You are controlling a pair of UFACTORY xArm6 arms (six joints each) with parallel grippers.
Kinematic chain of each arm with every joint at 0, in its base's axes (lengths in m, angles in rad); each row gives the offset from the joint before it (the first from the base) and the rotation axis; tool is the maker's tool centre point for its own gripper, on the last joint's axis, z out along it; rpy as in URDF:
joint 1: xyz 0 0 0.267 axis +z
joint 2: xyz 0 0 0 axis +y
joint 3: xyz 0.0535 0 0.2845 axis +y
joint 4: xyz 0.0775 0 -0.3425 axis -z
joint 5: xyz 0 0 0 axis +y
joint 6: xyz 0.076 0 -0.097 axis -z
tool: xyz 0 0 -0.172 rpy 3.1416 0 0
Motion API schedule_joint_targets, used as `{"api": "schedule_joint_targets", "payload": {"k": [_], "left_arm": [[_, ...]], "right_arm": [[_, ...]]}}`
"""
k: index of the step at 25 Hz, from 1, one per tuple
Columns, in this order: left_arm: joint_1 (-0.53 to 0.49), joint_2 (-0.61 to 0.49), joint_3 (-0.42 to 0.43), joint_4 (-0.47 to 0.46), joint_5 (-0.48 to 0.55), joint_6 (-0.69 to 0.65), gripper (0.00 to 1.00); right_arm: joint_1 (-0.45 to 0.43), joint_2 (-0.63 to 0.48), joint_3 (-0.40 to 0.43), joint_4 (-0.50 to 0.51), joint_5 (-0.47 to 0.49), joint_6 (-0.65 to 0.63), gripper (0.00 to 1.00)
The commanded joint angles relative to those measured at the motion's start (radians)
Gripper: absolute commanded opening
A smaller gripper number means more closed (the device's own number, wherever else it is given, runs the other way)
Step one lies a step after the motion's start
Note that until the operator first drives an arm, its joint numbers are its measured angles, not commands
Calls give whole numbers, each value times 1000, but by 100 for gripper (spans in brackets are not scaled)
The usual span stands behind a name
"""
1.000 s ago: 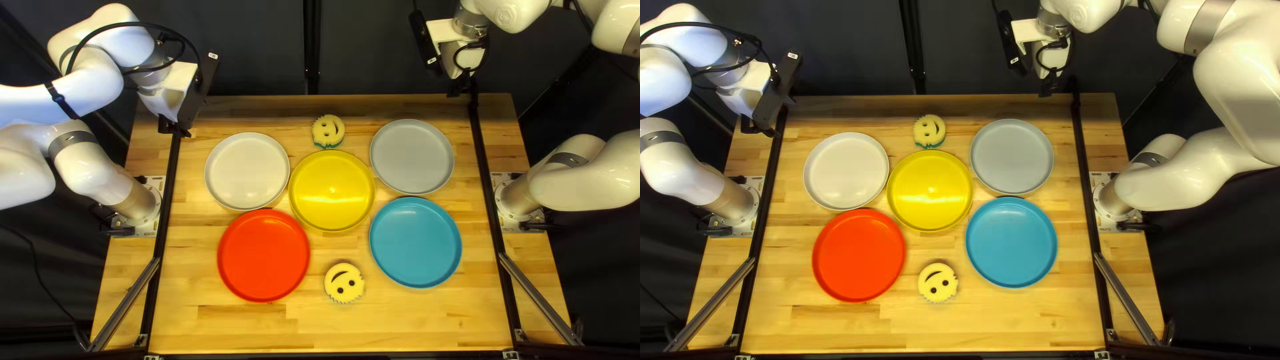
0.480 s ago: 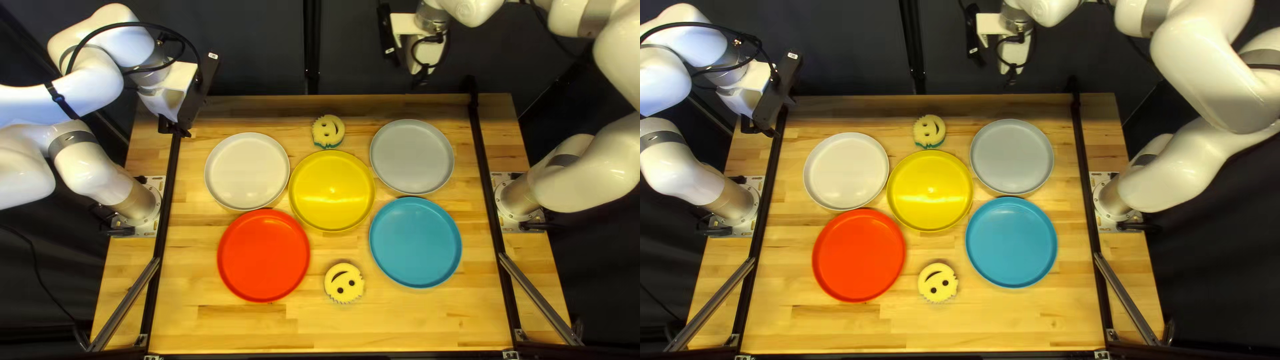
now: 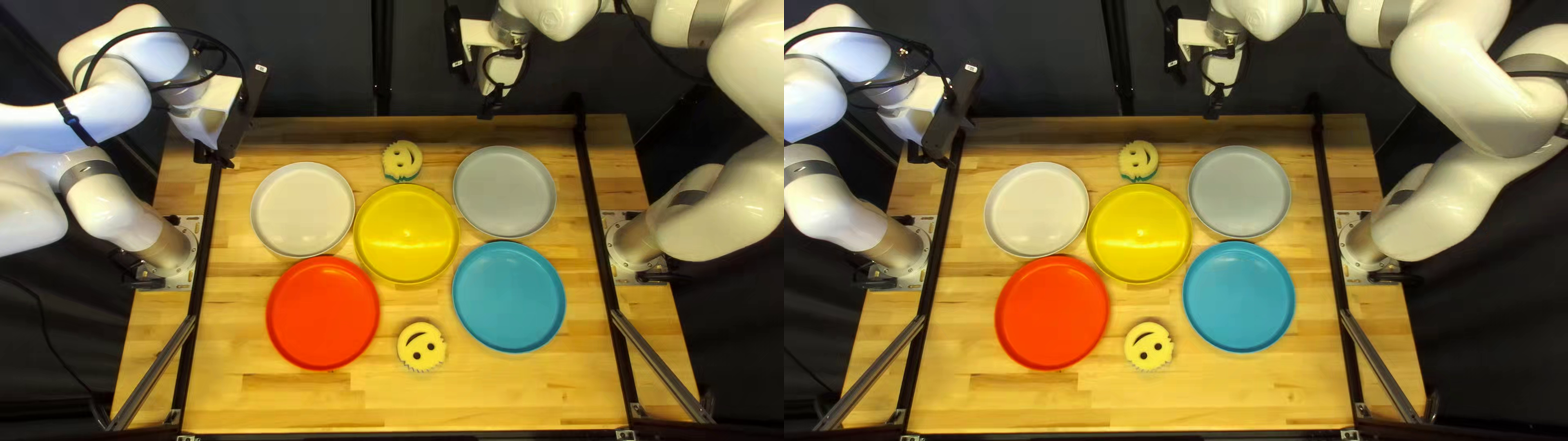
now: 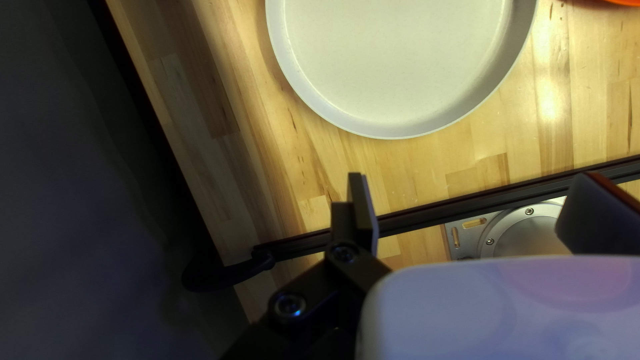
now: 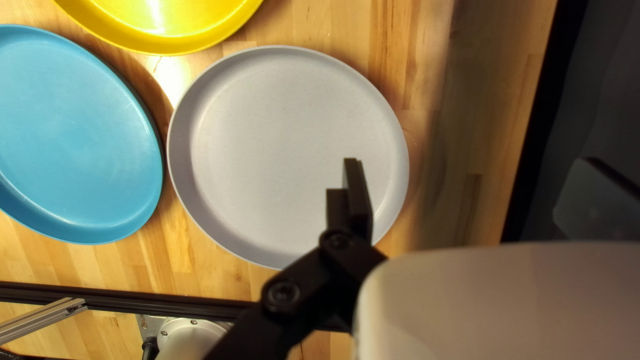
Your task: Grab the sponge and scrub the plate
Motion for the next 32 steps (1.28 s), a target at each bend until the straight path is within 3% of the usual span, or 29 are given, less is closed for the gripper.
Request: {"api": "schedule_joint_targets", "payload": {"k": [1,9,15,32], "left_arm": [[0,0,0,0,0,0,100],[0,0,0,0,0,0,100],[0,0,0,0,0,0,100],[0,0,0,0,0,0,100]], "right_arm": [[35,53,-2,14,-71,63,100],[122,139,-27,35,-162,149,100],[177,288,-115,59,-227,144,100],[144,528,-340,120,-162,52,100]]}}
